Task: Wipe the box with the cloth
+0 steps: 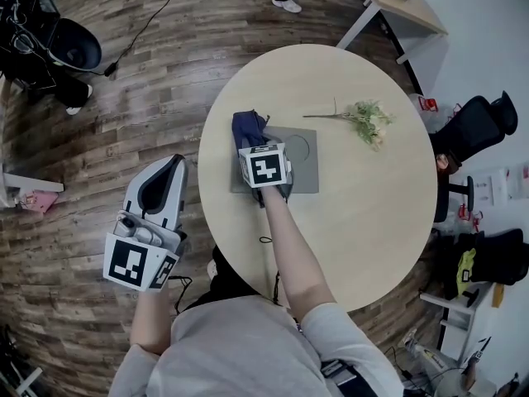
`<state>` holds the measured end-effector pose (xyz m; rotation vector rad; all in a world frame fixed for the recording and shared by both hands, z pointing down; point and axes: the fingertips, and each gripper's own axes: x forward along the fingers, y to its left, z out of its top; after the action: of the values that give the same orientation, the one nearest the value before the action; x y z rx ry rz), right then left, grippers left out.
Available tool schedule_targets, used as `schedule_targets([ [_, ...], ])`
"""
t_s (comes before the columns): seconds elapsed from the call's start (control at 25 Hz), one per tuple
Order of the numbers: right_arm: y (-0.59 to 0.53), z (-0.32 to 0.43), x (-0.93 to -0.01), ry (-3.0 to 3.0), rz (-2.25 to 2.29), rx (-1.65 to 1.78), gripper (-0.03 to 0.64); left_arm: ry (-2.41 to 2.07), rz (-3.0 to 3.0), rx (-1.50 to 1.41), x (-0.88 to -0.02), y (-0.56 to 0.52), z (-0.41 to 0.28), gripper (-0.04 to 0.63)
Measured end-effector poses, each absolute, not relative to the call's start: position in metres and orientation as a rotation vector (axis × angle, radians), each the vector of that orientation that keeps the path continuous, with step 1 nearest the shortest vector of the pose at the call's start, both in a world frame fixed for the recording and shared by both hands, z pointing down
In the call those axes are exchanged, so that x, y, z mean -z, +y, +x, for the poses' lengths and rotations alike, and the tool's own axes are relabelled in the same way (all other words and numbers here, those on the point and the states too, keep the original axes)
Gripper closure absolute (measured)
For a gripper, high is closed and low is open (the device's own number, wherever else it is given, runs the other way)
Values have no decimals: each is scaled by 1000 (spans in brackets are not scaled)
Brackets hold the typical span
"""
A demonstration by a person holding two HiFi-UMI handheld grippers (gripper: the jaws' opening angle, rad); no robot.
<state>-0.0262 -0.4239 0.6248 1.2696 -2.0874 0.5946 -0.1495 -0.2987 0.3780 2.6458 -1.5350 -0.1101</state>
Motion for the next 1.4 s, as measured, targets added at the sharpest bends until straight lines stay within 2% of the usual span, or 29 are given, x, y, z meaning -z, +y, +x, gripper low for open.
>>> schedule_targets([
  [0.6,-429,37,-619,-2036,1397,-646,537,-1520,2659,120,-374,-298,-139,588],
  [1.12,-420,139,-620,-1846,1549,-611,538,-1471,2678,148,-372,-300,-123,588],
  [1.4,-414,160,-619,-1850,1590,-642,538,-1462,2683,151,-370,-301,-116,588],
])
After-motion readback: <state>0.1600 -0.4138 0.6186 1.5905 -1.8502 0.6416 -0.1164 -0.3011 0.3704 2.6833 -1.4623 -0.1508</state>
